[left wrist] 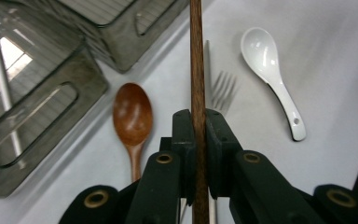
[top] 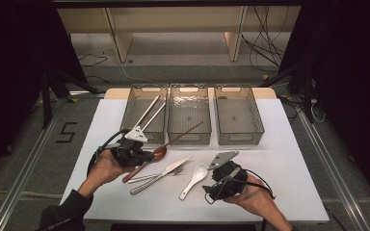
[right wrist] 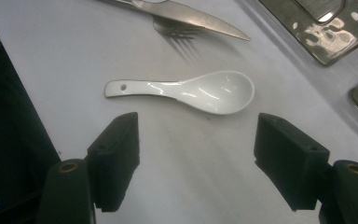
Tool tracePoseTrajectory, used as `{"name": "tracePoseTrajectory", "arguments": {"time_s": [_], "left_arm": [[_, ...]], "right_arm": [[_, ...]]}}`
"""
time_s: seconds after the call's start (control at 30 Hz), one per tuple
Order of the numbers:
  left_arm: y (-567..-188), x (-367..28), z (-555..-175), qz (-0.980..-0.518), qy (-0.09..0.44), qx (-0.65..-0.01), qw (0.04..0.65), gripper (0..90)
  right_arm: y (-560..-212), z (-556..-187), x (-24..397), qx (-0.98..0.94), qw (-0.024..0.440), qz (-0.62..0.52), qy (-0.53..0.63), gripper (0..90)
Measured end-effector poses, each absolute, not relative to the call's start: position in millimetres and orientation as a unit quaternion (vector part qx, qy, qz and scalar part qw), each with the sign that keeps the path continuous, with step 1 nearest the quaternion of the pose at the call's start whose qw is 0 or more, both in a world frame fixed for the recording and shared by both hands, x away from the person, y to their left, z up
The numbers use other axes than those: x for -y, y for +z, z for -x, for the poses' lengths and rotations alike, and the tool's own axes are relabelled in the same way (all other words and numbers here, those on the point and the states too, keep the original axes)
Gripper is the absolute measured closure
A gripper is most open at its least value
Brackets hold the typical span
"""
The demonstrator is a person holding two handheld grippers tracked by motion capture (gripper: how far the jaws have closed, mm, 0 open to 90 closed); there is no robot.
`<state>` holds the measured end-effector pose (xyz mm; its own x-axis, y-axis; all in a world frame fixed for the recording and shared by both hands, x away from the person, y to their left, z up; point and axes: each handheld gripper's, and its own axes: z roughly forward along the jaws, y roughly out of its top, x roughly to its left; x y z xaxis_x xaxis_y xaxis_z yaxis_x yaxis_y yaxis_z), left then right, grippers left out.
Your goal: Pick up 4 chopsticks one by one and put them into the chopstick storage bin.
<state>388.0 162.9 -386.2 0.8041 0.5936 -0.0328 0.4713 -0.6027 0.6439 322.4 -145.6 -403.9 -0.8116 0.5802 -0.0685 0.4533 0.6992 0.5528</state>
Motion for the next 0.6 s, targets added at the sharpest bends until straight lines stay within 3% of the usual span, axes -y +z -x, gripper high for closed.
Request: {"name": "tracePoseTrajectory", "arguments": {"time_s": [0.6], "left_arm": [[-377,-206,-428,-0.847,0.122,-0.383,0.348,83.3]], "right_arm": [[-406,-321,157,-0.908,0.119,-0.301,0.266,30.9]]}}
